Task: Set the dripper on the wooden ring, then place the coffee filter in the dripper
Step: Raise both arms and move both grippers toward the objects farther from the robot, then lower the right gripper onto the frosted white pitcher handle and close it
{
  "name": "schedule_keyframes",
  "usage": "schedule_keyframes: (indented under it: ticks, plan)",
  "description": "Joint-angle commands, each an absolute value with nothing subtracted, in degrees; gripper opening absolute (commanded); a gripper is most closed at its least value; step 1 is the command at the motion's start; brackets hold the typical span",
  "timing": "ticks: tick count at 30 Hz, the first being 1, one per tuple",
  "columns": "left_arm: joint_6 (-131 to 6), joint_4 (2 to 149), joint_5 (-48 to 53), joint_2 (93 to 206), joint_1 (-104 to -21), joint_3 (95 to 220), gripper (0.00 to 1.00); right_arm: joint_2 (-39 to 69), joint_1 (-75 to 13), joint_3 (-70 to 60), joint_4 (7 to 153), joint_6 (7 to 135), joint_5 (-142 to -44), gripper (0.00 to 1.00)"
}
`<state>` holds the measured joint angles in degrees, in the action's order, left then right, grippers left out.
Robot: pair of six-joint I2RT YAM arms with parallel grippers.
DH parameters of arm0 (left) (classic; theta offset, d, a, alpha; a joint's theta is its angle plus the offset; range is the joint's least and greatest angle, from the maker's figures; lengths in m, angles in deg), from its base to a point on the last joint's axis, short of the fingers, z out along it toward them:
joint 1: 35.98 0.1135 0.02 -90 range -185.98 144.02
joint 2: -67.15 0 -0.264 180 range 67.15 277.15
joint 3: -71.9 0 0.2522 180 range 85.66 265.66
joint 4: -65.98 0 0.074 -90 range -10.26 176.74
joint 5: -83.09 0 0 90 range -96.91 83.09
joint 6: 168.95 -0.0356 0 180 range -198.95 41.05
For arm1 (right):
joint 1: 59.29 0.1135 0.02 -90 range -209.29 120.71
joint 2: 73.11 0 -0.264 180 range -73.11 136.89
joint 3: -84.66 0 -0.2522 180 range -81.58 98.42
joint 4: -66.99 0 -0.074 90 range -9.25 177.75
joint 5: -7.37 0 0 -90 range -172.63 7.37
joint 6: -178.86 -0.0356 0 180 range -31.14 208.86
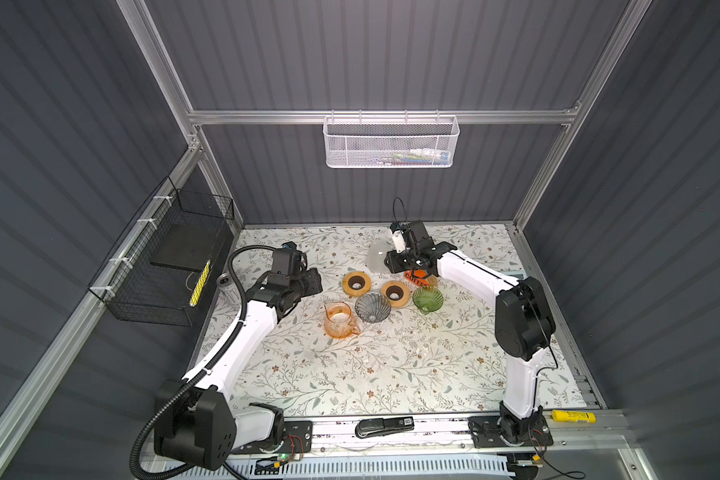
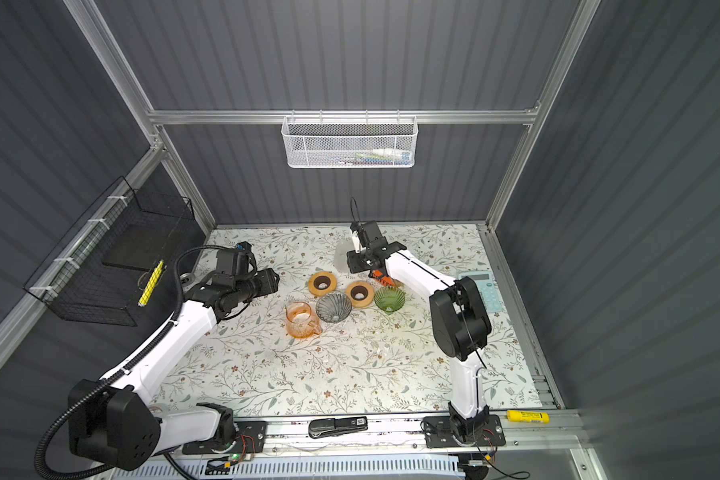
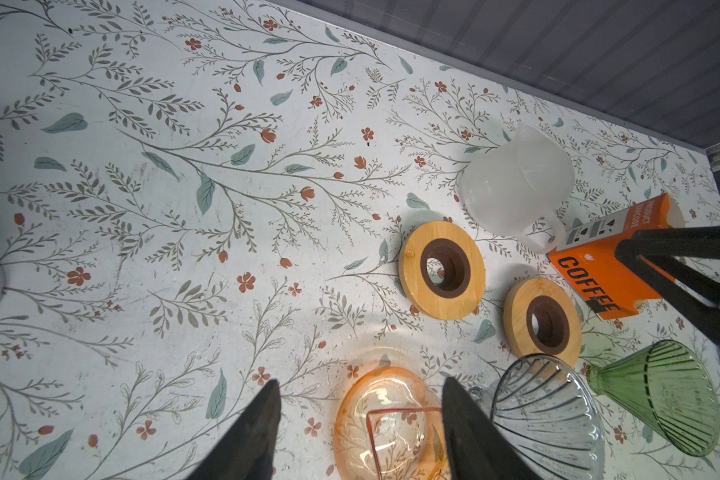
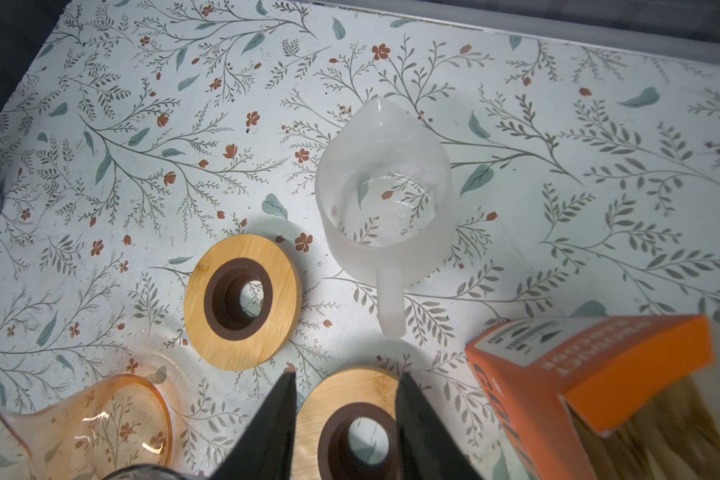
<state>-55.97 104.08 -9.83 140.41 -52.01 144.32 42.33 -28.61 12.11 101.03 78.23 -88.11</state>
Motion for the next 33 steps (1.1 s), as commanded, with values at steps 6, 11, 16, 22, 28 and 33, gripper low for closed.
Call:
schedule_keyframes:
  ticks: [6, 11, 16, 22, 28, 33]
  plan:
    - [-56.58, 103.43, -7.82, 142.88, -51.71, 145.52, 0.61, 46.95, -28.57, 17.51, 105.72, 79.28, -87.8, 0.39]
    - [-56.63, 103.03, -7.52, 143.92, -51.71, 145.92, 0.6, 49.39, -28.59, 19.76, 107.05, 79.98, -86.97, 0.39]
    - [-56.72, 102.77, -7.35, 144.71, -51.71, 146.07, 0.6, 51.36, -28.69, 21.92, 108.17, 80.77, -85.77, 0.39]
    - [-56.8, 102.68, -6.96, 145.7, -51.71, 146.77, 0.59, 53.01, -28.76, 23.9, 108.97, 81.3, -84.99, 0.38]
    - [-56.98, 102.5, -6.91, 146.41, -51.71, 147.1, 0.59, 54.62, -28.84, 25.94, 109.78, 81.8, -84.64, 0.38]
    - [-57.24, 102.5, -6.91, 147.09, -51.71, 147.47, 0.59, 56.15, -28.85, 27.87, 110.68, 82.23, -84.61, 0.38]
